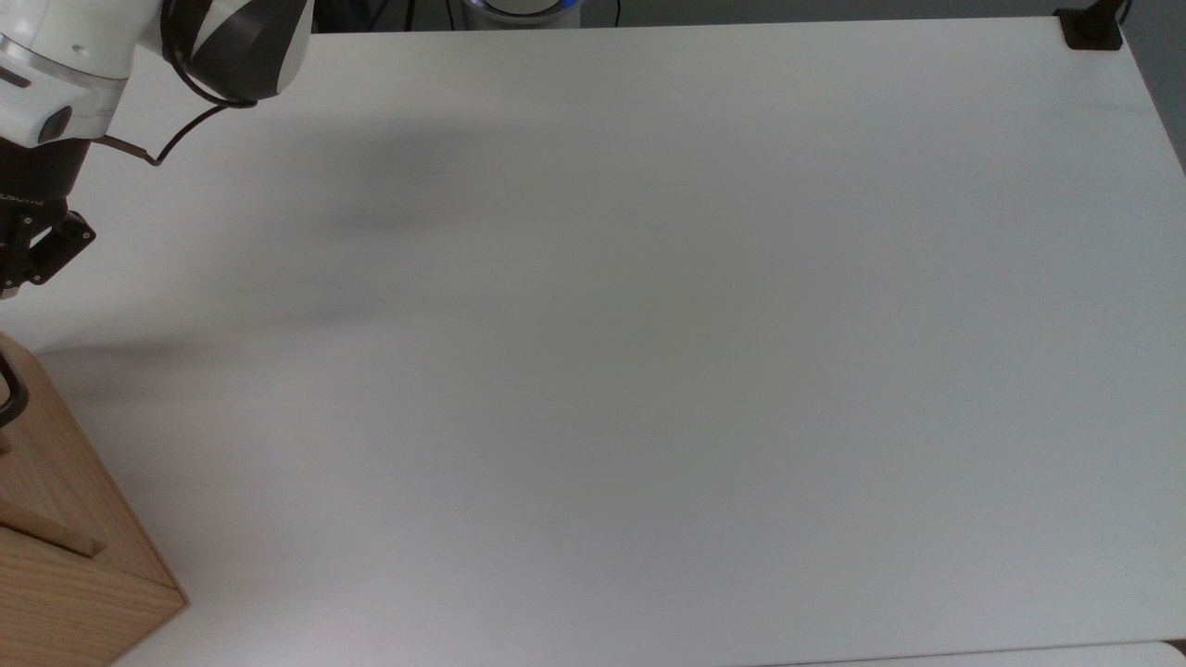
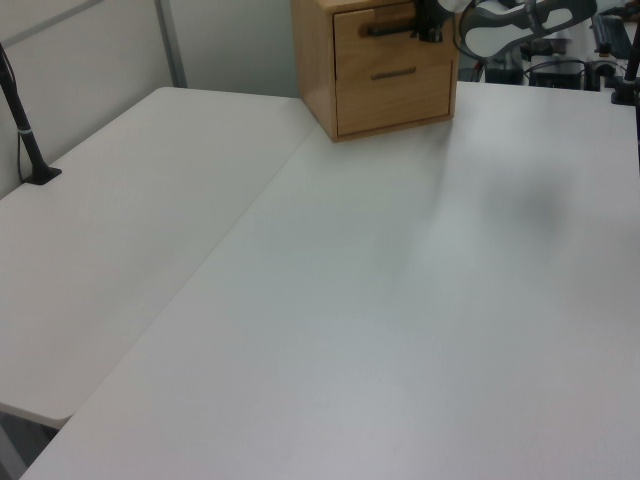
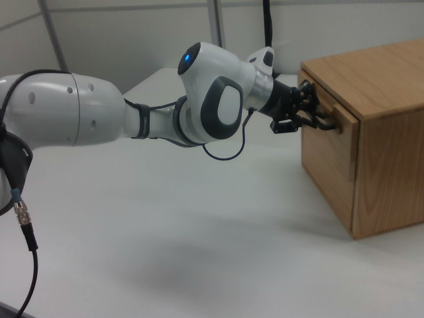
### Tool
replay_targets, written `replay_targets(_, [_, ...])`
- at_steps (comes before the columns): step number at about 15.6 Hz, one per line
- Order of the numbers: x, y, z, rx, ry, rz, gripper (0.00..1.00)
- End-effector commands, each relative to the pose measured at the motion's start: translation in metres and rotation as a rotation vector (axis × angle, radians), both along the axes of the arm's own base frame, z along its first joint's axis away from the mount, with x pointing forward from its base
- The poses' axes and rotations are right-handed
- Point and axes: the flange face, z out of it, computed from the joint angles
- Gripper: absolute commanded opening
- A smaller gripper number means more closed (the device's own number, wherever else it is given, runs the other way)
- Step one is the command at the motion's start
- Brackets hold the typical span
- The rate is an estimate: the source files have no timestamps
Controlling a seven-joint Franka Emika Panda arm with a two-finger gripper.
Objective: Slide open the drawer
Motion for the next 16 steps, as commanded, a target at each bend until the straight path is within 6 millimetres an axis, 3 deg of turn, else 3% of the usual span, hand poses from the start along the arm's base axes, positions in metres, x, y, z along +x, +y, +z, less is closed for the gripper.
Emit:
replay_targets(1, [0.005,0.001,0.004,0.000,-0.028,-0.008,0.16])
replay_targets(2, [0.005,0.004,0.005,0.003,-0.033,-0.009,0.12])
replay_targets(3, [0.006,0.007,0.006,0.002,-0.032,-0.004,0.01])
replay_targets(4, [0.006,0.009,0.008,0.002,-0.035,-0.001,0.00])
replay_targets(7, [-0.003,0.013,0.018,0.014,-0.042,0.000,0.00])
replay_targets(11, [-0.027,0.041,0.040,0.049,-0.048,0.031,0.00])
replay_targets(16, [-0.059,0.075,0.049,0.103,-0.034,0.070,0.00])
